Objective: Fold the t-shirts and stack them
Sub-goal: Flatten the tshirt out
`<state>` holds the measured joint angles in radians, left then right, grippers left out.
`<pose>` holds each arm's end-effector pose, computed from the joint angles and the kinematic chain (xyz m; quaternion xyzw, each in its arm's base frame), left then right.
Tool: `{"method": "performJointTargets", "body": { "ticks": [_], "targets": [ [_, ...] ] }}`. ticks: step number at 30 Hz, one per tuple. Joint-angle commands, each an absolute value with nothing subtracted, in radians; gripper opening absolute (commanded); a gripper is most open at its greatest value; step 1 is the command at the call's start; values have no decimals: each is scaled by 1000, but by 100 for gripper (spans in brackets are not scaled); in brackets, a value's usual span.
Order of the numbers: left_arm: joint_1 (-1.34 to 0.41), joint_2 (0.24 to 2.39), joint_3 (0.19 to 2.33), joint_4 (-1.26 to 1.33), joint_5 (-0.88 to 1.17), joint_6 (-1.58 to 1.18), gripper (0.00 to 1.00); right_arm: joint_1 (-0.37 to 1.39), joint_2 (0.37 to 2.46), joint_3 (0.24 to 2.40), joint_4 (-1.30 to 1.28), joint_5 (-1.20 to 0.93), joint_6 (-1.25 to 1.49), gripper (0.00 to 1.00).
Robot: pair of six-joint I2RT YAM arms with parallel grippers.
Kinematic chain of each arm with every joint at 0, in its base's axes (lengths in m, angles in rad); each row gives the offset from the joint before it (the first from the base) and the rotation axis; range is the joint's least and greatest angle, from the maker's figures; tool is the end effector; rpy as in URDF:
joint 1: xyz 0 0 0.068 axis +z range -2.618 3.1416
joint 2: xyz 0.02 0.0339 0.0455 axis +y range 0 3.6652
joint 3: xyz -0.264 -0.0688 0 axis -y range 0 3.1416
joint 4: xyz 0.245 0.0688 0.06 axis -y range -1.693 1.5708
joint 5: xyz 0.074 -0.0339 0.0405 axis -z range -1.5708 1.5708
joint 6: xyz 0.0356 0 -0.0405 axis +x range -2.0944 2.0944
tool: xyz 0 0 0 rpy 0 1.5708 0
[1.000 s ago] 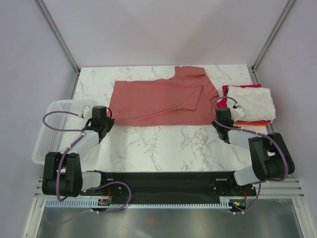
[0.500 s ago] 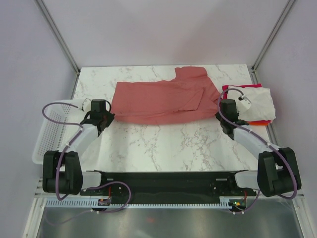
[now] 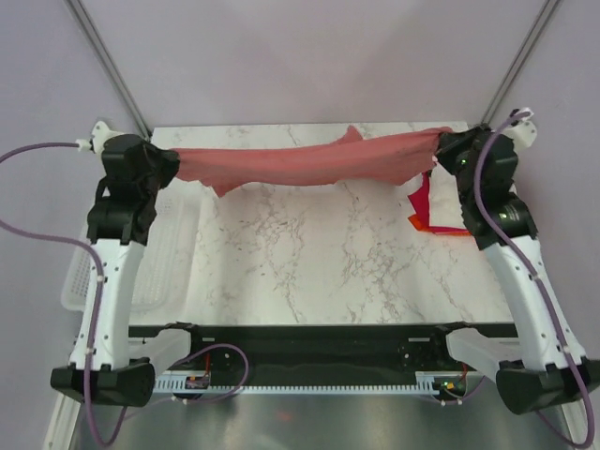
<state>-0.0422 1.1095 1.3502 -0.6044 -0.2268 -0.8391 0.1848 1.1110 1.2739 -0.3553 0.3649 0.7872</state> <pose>0.2278 -0.0016 0.4279 -0.3766 0.7290 -0.1563 0.5498 0.2384 0.0316 0.4285 0.3353 0.6906 0.1683 0.6184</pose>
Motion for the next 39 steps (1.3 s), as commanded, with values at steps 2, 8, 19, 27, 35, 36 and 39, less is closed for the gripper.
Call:
{"method": "performJointTargets", "body": {
  "ticks": [2, 8, 19, 27, 35, 36, 39],
  "targets": [
    [-34, 974, 1509, -776, -224, -758, 2, 178, 948, 1440, -466, 353, 719, 0],
    [-34, 965, 1770, -902, -215, -747, 2, 178, 928, 1710, -600, 351, 698, 0],
    [-34, 1213, 1854, -904, -109, -744, 2, 178, 1101, 1735, -591, 371, 709, 0],
    [-5, 1485, 2115, -888, -42, -718, 2, 63, 1362, 1888, -538, 154, 779, 0],
    [133, 1739, 2480, -822, 236, -818, 2, -80, 1592, 2218, -535, -100, 868, 0],
    [136, 1747, 2465, -812, 248, -818, 2, -87, 1614, 2218, -534, -122, 877, 0],
    [135, 1738, 2337, -773, 249, -785, 2, -87, 1611, 2096, -464, -164, 890, 0]
  ]
}}
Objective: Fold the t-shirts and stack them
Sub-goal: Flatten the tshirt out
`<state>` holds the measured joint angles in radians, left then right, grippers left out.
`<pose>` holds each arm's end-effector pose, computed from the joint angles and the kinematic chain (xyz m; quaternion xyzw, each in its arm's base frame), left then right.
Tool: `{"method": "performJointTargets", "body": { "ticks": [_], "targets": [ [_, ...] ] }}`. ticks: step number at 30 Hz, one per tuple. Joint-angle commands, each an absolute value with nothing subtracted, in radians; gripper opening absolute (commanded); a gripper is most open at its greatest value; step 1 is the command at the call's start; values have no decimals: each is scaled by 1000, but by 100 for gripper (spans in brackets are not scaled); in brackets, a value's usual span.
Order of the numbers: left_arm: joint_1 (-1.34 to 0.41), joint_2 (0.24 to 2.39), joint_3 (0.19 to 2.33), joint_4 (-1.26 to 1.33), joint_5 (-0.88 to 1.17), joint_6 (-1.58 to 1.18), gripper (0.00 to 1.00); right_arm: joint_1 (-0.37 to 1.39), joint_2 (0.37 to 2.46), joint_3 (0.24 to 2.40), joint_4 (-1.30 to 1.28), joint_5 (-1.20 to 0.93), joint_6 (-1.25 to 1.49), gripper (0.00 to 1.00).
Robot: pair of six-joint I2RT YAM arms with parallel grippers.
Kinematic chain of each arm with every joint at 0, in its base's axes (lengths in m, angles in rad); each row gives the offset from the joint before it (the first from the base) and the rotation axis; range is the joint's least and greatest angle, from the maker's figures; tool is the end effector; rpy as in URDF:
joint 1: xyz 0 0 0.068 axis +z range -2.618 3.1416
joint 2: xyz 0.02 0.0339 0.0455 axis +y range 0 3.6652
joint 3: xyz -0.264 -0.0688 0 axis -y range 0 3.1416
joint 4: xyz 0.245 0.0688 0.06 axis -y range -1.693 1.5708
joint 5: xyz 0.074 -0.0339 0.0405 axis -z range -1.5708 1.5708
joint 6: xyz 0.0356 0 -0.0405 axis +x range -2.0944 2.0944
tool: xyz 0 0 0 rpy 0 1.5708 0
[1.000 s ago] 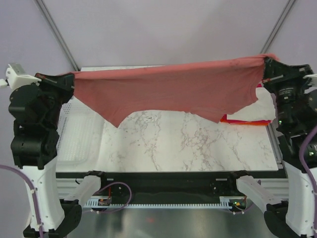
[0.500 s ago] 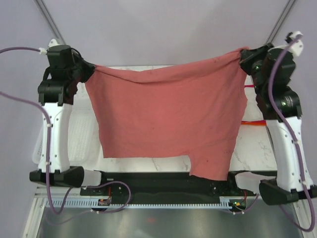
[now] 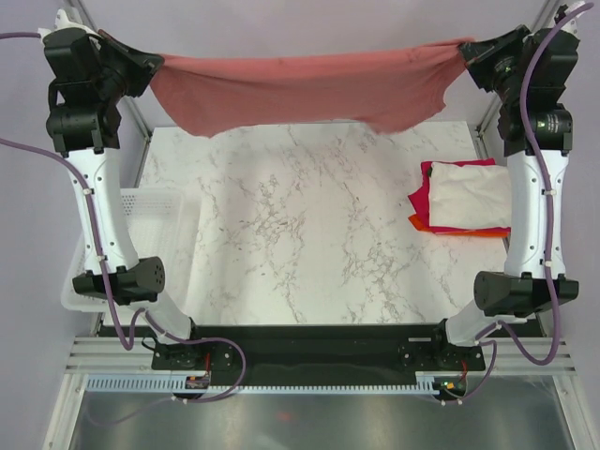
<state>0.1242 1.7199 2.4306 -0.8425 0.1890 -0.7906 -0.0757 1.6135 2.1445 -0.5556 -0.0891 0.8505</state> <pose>0.3122 0.0322 0.5656 -0.2749 0.6993 -0.2816 0.5968 0.3209 -0.0212 0.5504 0.2916 0.6536 0.2931 0.6339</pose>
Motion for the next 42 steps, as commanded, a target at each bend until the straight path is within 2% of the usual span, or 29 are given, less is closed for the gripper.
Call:
{"method": "performJointTargets", "body": {
  "ticks": [1, 5, 8, 14, 22, 31, 34, 36, 37, 38, 39, 40, 41, 42],
  "targets": [
    [137, 1726, 2274, -715, 253, -772, 2, -86, 1600, 1962, -428, -195, 896, 0],
    [135, 1616, 1874, -495, 268, -764, 2, -87, 1533, 1597, -145, -270, 954, 0],
    [135, 1513, 1450, -305, 242, -784, 2, -89, 1499, 1390, -77, -265, 950, 0],
    [135, 1416, 996, -63, 233, -841, 2, -94, 1453, 998, 101, -250, 905, 0],
    [133, 1330, 755, -31, 235, -807, 2, -107, 1335, 628, 132, -186, 831, 0],
    [127, 1033, 491, -109, 190, -741, 2, -114, 916, 381, -88, -52, 793, 0],
    [126, 947, 442, -149, 176, -738, 7, -114, 798, 353, -184, -19, 784, 1],
    [127, 910, 405, -181, 178, -744, 14, -114, 750, 338, -225, -8, 781, 8],
    [127, 873, 396, -192, 178, -745, 16, -115, 714, 333, -259, -6, 776, 16],
    [127, 859, 381, -218, 176, -747, 27, -114, 700, 331, -273, -6, 776, 45],
    [127, 841, 376, -236, 172, -756, 37, -114, 684, 331, -309, -6, 773, 59],
    [127, 818, 376, -262, 172, -758, 47, -114, 660, 333, -322, -6, 767, 64],
    [127, 805, 383, -282, 182, -755, 56, -112, 647, 336, -330, -14, 738, 66],
    [127, 793, 393, -316, 196, -733, 59, -113, 635, 351, -347, -17, 724, 66]
  ]
}}
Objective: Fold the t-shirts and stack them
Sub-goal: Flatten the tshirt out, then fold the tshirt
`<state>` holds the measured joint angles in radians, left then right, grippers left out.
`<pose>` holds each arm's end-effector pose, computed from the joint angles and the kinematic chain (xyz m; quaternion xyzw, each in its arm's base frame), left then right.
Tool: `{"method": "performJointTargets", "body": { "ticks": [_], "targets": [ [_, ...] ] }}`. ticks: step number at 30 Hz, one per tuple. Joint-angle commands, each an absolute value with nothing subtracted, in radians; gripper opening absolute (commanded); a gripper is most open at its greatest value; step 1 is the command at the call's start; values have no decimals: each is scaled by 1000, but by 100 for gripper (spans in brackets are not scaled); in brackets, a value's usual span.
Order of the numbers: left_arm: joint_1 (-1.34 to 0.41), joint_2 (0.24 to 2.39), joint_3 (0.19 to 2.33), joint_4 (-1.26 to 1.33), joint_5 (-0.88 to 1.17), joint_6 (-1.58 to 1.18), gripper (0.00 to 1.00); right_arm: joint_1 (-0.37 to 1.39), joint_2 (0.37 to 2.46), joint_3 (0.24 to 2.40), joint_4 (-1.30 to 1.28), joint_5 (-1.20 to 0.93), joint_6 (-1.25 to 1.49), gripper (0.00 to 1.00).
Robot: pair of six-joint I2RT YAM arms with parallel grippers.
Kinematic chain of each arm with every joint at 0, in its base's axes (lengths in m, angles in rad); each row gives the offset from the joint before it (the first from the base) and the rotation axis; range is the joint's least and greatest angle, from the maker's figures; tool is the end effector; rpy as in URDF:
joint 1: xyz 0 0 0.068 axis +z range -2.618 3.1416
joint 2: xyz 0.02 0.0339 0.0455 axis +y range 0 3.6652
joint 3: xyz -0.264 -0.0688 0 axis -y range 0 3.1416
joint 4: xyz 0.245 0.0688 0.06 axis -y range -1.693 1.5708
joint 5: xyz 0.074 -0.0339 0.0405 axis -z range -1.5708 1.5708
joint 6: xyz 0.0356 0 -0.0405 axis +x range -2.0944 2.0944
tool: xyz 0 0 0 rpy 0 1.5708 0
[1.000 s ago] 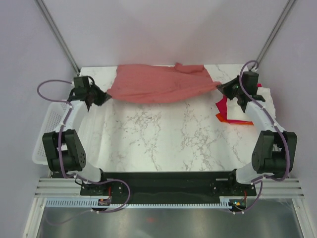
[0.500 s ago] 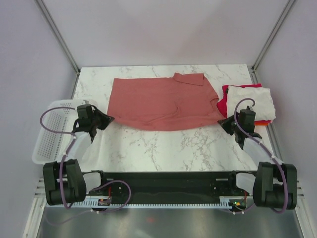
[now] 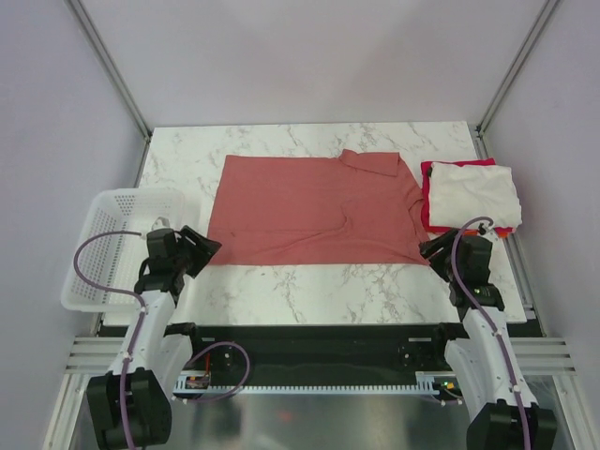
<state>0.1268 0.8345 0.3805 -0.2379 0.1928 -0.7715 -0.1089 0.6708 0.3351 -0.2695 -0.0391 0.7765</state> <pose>0.1726 0.0151 0.1861 -0.3542 0.8292 -0.2168 0.3741 0.1536 -0.0154 0.1912 0.3711 0.8041 0.1684 0.4329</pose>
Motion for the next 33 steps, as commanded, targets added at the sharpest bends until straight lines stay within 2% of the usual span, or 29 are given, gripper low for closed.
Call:
{"method": "performJointTargets", "body": {
  "ticks": [1, 6, 9, 11, 15, 22, 26, 28, 33],
  "targets": [
    [123, 772, 402, -333, 204, -726, 69, -112, 617, 360, -356, -20, 706, 66],
    [77, 729, 462, -345, 227, -693, 73, -110, 672, 469, -354, -89, 574, 58],
    [69, 764, 524, -345, 222, -657, 73, -77, 799, 552, -341, -107, 537, 53],
    [58, 810, 587, -341, 219, -631, 70, -14, 896, 595, -331, -75, 529, 50],
    [29, 975, 684, -339, 198, -597, 66, 130, 1050, 737, -318, 47, 517, 50],
    [-185, 1188, 820, -267, 129, -588, 67, 175, 1371, 945, -308, 69, 463, 51],
    [-195, 1337, 945, -249, 123, -578, 68, 181, 1509, 1057, -308, 90, 446, 53],
    [-193, 1405, 1018, -250, 123, -561, 68, 181, 1590, 1130, -308, 115, 442, 49],
    [-169, 1591, 1143, -241, 121, -593, 70, 181, 1768, 1345, -324, 170, 452, 50]
  ]
}}
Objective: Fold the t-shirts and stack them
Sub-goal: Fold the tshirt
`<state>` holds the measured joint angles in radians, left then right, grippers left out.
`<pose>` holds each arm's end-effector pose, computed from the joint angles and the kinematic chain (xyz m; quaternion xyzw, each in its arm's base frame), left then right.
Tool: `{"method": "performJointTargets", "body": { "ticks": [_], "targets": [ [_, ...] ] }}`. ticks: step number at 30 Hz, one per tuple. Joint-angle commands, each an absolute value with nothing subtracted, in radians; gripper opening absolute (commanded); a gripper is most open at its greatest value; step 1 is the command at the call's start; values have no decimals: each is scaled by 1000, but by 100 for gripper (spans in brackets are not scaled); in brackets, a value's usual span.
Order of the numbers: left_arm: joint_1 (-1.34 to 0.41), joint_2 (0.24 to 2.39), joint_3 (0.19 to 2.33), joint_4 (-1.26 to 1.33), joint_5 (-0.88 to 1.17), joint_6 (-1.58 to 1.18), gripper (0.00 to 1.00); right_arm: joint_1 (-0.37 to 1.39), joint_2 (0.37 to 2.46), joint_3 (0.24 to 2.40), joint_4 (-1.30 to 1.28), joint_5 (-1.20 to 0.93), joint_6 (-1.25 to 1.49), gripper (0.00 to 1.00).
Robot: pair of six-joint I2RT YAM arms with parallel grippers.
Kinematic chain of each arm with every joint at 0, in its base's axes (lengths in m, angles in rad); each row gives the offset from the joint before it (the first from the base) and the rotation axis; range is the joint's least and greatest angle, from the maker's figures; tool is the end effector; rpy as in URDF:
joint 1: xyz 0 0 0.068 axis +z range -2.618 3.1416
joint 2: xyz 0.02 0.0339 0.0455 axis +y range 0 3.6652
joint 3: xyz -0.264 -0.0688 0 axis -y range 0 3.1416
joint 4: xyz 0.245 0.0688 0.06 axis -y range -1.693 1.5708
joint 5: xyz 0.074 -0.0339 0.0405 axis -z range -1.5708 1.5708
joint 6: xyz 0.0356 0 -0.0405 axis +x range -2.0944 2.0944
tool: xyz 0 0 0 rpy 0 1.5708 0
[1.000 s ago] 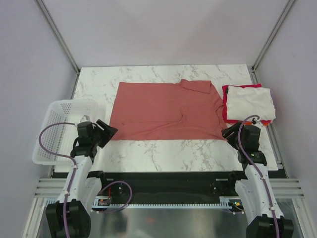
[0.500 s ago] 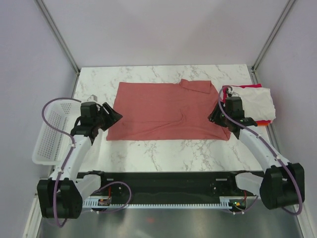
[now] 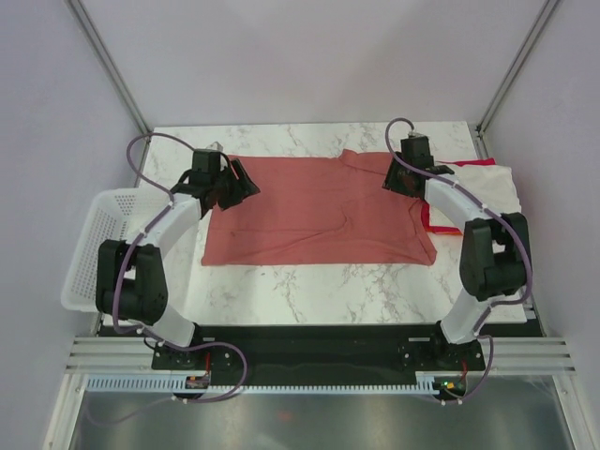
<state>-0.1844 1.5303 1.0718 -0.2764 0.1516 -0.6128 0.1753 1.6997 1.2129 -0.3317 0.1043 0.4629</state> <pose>0.3299 -0.0670 0.2494 -0.1637 0.8970 -0.2209 0.3461 0.3682 0.0615 0.2338 0.1521 0.9165 0.0690 0.3635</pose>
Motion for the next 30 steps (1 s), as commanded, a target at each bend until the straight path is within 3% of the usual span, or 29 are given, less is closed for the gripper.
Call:
{"method": "performJointTargets", "body": {
  "ticks": [1, 7, 14, 23, 24, 27, 30],
  "targets": [
    [-164, 1614, 1170, -229, 117, -603, 71, 179, 1826, 1376, -327, 195, 463, 50],
    [-130, 1750, 1284, -215, 86, -652, 73, 152, 2029, 1574, -328, 255, 497, 51],
    [-71, 1825, 1299, -49, 236, -693, 79, 106, 2201, 1761, -344, 238, 515, 50],
    [-31, 1954, 1437, -54, 258, -681, 80, 103, 2327, 1850, -348, 232, 534, 45],
    [-26, 1982, 1451, -57, 262, -681, 80, 103, 2341, 1859, -347, 226, 538, 43],
    [-3, 2032, 1514, -89, 281, -677, 78, 101, 2349, 1862, -344, 212, 552, 25],
    [27, 2062, 1569, -129, 270, -658, 76, 101, 2309, 1836, -331, 236, 551, 22]
  ]
}}
